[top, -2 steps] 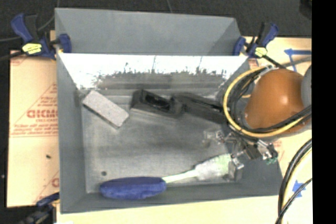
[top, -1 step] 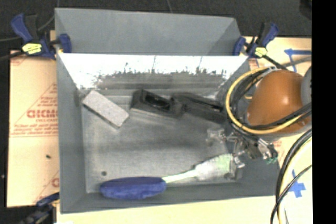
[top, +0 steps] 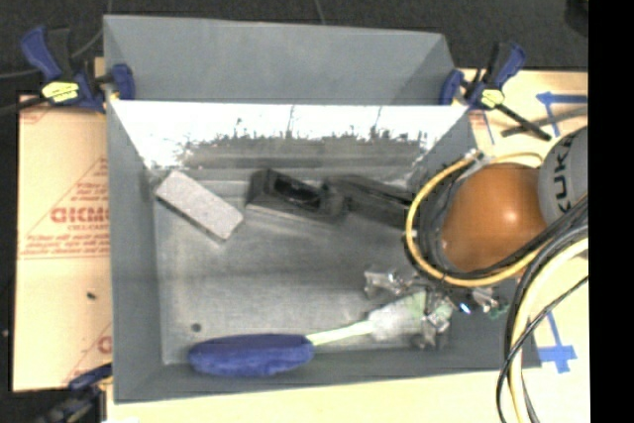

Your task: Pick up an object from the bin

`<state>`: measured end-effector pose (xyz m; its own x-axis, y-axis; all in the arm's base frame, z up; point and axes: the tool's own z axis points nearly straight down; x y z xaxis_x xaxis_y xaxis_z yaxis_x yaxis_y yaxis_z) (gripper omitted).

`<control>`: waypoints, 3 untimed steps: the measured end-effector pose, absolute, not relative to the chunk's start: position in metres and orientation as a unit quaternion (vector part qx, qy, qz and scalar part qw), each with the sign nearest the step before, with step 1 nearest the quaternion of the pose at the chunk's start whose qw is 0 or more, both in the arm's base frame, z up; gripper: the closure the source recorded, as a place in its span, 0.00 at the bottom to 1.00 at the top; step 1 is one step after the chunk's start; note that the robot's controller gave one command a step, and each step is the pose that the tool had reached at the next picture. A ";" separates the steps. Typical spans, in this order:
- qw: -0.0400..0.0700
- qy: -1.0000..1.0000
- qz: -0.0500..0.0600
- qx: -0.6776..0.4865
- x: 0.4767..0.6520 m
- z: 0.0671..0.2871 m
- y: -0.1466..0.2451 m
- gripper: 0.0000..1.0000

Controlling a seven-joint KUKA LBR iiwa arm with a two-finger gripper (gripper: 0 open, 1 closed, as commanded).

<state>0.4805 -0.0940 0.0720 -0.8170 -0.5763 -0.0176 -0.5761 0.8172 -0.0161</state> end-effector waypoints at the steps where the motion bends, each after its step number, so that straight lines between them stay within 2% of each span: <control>1: 0.005 0.968 -0.002 -0.252 0.489 0.071 -0.106 1.00; 3: 0.005 0.967 -0.002 -0.253 0.489 0.074 -0.106 1.00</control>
Offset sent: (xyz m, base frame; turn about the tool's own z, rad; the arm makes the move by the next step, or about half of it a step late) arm 0.0000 0.0000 0.0000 0.0000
